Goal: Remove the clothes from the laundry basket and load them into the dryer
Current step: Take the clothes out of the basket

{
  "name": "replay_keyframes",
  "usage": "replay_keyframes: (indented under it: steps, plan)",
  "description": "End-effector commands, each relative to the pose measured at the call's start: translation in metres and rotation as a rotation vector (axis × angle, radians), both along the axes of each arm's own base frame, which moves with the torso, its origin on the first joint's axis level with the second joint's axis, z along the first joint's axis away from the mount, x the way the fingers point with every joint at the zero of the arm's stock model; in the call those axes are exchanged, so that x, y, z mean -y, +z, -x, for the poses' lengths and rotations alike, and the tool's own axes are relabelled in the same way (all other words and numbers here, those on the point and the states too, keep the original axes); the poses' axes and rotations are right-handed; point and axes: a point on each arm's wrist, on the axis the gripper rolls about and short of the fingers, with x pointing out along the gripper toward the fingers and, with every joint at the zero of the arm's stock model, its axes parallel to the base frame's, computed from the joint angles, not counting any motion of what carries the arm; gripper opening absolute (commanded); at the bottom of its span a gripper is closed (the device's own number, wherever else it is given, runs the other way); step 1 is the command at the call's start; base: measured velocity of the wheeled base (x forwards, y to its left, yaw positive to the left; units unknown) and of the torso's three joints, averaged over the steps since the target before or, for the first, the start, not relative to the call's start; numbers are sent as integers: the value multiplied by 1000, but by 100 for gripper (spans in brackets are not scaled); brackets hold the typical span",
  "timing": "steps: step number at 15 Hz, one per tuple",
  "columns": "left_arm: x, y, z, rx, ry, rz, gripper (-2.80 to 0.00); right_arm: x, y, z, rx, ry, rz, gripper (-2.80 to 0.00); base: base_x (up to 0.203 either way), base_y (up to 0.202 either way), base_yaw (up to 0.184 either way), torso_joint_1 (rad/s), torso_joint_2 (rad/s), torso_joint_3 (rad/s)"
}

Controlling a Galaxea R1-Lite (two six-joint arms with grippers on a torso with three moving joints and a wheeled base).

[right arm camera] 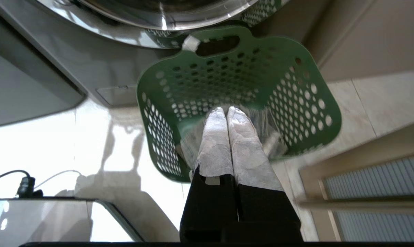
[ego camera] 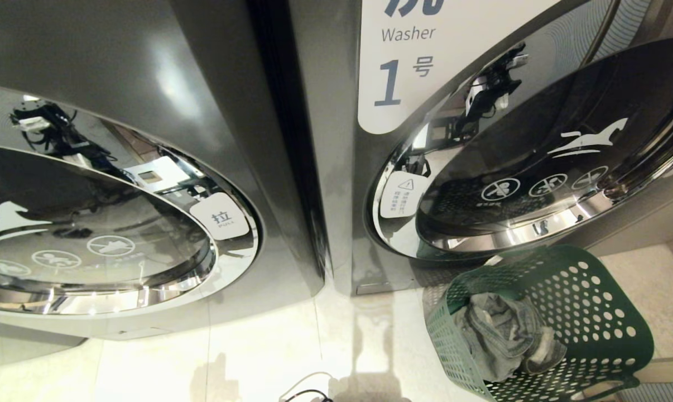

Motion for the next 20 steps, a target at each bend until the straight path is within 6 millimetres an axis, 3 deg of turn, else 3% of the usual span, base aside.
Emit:
replay_keyframes:
  steps: [1,4,9,14,17,18,20]
  plan:
    - [0,-8,-2,-26,1,1,-280,1,19,-7,-80,-46,-6,-280,0,0,0,0,0,0]
    - [0,-8,-2,-27,1,1,-280,4,36,-40,-335,-223,-118,-280,0,0,0,0,0,0]
    - [0,-8,-2,-27,1,1,-280,8,32,-109,-658,-434,-386,-280,0,0,0,0,0,0]
    - [0,-8,-2,-26,1,1,-280,26,16,-212,-728,-536,-474,-280,0,0,0,0,0,0]
    - [0,-8,-2,-27,1,1,-280,40,-6,-271,-765,-578,-511,-280,0,0,0,0,0,0]
    - [0,-8,-2,-26,1,1,-280,44,-17,-286,-789,-584,-525,0,0,0,0,0,0,0]
    - [0,-8,-2,-26,1,1,-280,52,-38,-311,-833,-586,-555,0,0,0,0,0,0,0]
